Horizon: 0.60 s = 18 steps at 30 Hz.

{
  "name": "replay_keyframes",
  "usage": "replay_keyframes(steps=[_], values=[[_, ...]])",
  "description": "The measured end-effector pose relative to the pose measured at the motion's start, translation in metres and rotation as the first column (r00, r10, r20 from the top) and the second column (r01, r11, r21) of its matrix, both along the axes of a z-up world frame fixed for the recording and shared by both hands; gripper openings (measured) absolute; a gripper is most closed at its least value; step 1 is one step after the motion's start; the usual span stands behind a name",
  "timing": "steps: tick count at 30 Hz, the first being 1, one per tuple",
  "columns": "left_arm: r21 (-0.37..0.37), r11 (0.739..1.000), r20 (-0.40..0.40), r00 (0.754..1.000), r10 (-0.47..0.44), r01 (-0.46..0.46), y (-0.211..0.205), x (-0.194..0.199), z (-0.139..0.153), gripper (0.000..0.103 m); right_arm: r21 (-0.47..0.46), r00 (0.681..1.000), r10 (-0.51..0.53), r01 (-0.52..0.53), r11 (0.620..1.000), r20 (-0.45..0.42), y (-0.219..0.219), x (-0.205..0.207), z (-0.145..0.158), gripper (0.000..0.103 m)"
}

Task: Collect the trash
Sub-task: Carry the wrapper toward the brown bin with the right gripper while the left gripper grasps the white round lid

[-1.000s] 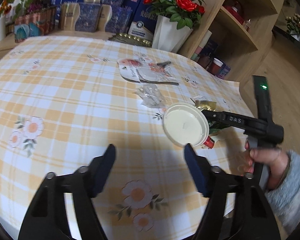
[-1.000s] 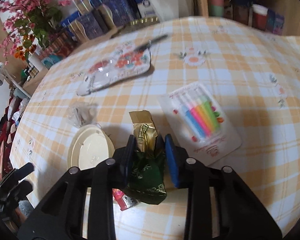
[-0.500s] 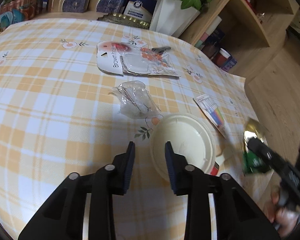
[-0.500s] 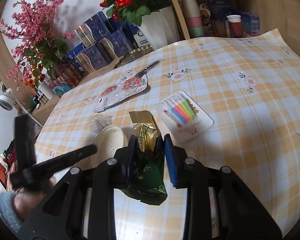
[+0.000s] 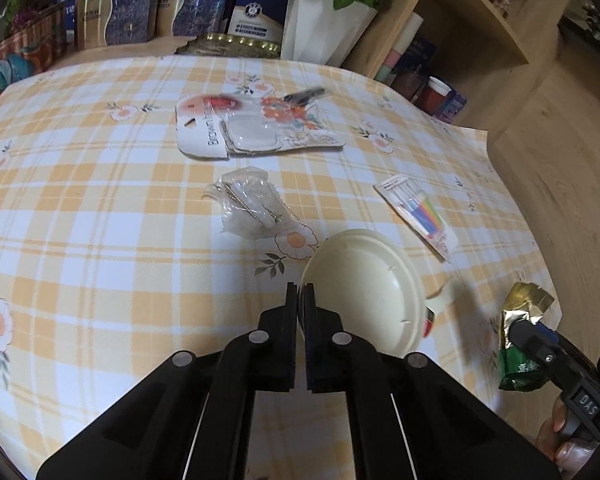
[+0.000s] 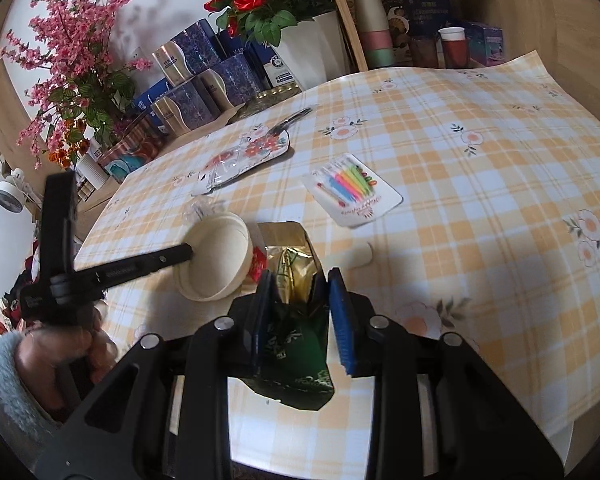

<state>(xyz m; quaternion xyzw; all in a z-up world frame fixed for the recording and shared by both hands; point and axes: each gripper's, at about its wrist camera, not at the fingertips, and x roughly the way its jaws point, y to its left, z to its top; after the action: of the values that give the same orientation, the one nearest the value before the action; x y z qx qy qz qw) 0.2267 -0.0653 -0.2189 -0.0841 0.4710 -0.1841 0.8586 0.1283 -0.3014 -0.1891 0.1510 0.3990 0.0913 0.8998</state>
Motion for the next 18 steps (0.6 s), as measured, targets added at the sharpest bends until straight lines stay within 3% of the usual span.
replay_keyframes(steps=[9,18], values=[[0.002,1.0,0.044,0.999,-0.027,0.027,0.027,-0.045,0.032,0.003,0.011,1.0,0.012,-0.012,1.0,0.01,0.009,-0.031,0.012,0.031],[0.023,0.996,0.069,0.994,-0.086,0.085,0.044,-0.115,0.049,0.003,-0.001,0.999,0.033,-0.033,0.999,0.029,0.023,-0.072,0.024,0.031]])
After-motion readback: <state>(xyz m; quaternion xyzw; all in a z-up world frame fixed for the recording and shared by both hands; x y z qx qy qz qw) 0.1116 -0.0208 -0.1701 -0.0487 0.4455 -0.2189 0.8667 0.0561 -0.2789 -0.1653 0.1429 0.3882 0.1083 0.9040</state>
